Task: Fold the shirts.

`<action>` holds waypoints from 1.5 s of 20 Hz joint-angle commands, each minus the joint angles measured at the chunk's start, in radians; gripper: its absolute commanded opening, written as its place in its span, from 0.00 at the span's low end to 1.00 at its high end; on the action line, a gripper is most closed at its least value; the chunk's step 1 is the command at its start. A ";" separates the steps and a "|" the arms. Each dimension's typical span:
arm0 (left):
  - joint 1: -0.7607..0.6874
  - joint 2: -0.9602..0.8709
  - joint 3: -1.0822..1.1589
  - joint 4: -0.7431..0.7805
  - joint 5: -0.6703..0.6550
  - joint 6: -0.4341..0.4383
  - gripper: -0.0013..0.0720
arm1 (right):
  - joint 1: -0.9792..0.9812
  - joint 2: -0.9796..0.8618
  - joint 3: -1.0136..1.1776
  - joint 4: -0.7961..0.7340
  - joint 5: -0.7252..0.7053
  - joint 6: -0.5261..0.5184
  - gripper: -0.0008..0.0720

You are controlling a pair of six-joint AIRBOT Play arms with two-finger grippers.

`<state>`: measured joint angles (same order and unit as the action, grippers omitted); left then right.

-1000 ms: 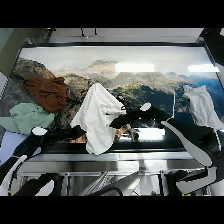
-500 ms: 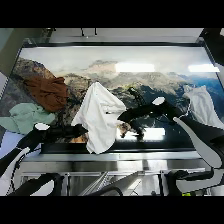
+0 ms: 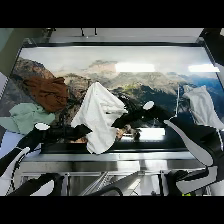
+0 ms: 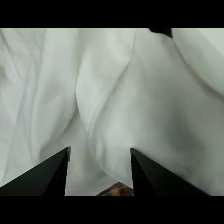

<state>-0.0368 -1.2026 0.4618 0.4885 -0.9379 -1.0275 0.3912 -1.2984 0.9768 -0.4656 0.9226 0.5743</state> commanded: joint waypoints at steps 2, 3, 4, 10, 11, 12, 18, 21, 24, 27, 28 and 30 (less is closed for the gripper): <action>-0.022 -0.001 0.000 -0.014 0.085 -0.005 0.84 | 0.013 -0.045 0.005 0.097 -0.035 -0.053 0.60; -0.045 -0.001 0.000 -0.021 0.110 -0.005 0.66 | 0.013 -0.053 0.009 0.130 -0.036 -0.066 0.60; -0.069 -0.001 0.001 -0.019 0.137 -0.004 0.34 | 0.013 -0.063 0.018 0.163 -0.037 -0.084 0.60; -0.133 0.009 0.034 -0.018 0.183 -0.002 0.04 | -0.004 -0.087 0.076 0.191 -0.049 -0.078 0.04; -0.116 0.037 0.056 -0.018 0.142 -0.002 0.04 | -0.022 -0.063 0.091 0.191 -0.033 -0.066 0.04; -0.094 0.078 0.081 -0.018 0.099 -0.002 0.04 | -0.049 -0.027 0.108 0.191 -0.010 -0.062 0.03; 0.093 0.451 0.406 -0.019 -0.195 -0.050 0.04 | -0.317 0.402 0.284 0.190 0.055 -0.029 0.03; 0.154 0.589 0.634 -0.018 -0.231 -0.081 0.04 | -0.409 0.629 0.394 0.113 0.040 -0.029 0.03; 0.245 0.670 0.872 -0.010 -0.226 -0.096 0.04 | -0.466 0.793 0.492 -0.065 -0.054 -0.018 0.03; 0.352 0.670 1.078 -0.010 -0.231 -0.103 0.04 | -0.508 0.854 0.554 -0.139 -0.127 -0.018 0.03; 0.386 0.652 1.139 -0.011 -0.237 -0.103 0.04 | -0.519 0.848 0.578 -0.141 -0.130 -0.019 0.03; 0.418 0.587 1.221 -0.022 -0.266 -0.103 0.04 | -0.527 0.805 0.607 -0.124 -0.130 -0.023 0.03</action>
<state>0.3141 -0.5739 1.5360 0.4698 -1.1767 -1.1233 -0.1081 -0.4927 1.5307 -0.5518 0.8322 0.5529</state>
